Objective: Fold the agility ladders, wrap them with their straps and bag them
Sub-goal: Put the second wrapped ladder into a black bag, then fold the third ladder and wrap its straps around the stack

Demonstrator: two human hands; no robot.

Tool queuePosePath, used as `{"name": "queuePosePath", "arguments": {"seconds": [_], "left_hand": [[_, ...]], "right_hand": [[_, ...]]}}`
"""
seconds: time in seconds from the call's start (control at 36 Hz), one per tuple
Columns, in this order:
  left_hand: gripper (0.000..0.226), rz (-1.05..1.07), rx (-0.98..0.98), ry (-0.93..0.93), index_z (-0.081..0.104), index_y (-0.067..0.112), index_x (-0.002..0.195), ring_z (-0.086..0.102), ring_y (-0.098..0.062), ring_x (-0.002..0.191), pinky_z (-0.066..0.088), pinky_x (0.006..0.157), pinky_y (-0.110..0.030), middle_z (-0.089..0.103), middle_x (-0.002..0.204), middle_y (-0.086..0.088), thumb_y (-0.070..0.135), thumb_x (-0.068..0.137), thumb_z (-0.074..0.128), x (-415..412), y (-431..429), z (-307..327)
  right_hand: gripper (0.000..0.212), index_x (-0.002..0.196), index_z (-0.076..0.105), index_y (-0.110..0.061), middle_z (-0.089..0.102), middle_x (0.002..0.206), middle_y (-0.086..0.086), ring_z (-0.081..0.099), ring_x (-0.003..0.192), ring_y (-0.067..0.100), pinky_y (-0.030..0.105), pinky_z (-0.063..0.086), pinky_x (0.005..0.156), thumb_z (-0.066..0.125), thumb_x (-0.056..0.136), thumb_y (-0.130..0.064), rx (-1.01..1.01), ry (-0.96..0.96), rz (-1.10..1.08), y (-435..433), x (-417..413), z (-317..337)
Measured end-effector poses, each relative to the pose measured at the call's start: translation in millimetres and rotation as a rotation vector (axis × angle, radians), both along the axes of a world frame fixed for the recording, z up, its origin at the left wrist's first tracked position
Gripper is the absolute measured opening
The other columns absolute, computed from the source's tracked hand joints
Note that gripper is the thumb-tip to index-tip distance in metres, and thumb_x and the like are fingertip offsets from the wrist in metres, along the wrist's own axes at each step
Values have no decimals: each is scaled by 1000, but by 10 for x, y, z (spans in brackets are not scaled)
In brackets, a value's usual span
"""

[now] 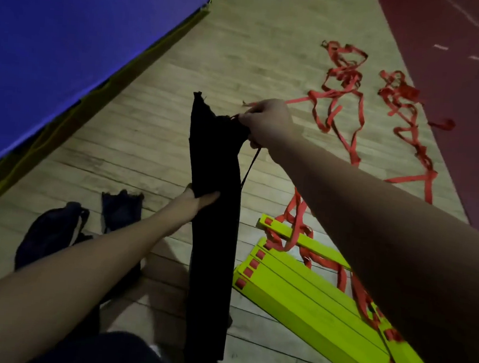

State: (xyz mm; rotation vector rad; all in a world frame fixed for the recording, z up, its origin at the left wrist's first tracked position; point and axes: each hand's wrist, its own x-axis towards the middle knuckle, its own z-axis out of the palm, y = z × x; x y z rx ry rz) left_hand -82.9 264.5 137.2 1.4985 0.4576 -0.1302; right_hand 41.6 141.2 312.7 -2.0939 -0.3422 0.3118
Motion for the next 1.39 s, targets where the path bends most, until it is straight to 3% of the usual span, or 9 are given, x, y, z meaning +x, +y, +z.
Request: {"name": "queuePosePath", "arguments": {"seconds": [0.14,0.31,0.53,0.61,0.72,0.89,1.11,1.22,1.39], "left_hand": [[88,70,195,127,31,12,143,57,-26,116,48,100,-40,56,130,-4,64,83,67,519,185,-402],[19,10,288,186,44,15,115,58,-3,87,46,69,-14,54,102,3,24,103,55,756,157,-940],[79,-11,464,476,19,3,152,50,-34,130,44,98,-34,46,149,-17,39,97,62,749,235,-1550],[74,-31,773,483,22,3,148,44,-40,128,43,104,-46,38,146,-24,35,94,62,781,74,-1513],[55,-100,1269,118,42,1,135,39,-40,124,36,103,-49,39,136,-21,24,88,60,834,-294,-1341],[31,-649,920,39,54,5,115,50,-32,113,44,94,-40,49,119,-14,25,93,61,700,-1144,-1465],[70,-711,945,487,34,4,137,43,-39,127,44,102,-43,39,137,-21,42,90,69,320,-1618,-1778],[73,-679,950,554,40,2,133,51,-38,122,44,97,-40,51,132,-22,43,84,75,241,-1588,-1860],[31,-402,577,632,72,-9,94,69,-32,86,50,71,-36,73,94,-23,21,90,74,267,-1445,-1927]], "right_hand": [[16,86,70,11,72,88,29,71,84,41,53,60,74,61,85,-2,-186,62,51,370,448,-840],[4,82,60,-1,56,77,15,56,73,27,29,38,52,58,86,-3,-342,120,137,390,542,-1661],[39,128,64,4,65,111,16,62,100,29,35,53,82,63,89,-1,-258,315,206,-2,491,-2432],[28,118,68,1,61,82,4,55,70,16,22,42,57,62,90,-3,-207,343,131,-292,481,-2499],[12,88,66,-8,60,75,11,60,72,26,37,49,69,57,90,0,-74,440,-129,-896,403,-2616],[29,118,63,0,65,117,21,60,111,34,37,46,88,60,96,-20,-636,336,75,-2086,-248,-2935],[88,161,-2,-10,-14,166,17,-4,154,43,65,10,118,49,100,-50,-1158,314,378,-2909,-1593,-3468],[95,135,60,1,51,142,32,56,122,54,71,50,82,96,53,-29,-1098,201,308,-2979,-1692,-3666],[54,127,45,3,66,120,31,67,103,52,62,57,73,34,81,-22,-1122,124,345,-3012,-1712,-3782]]}}
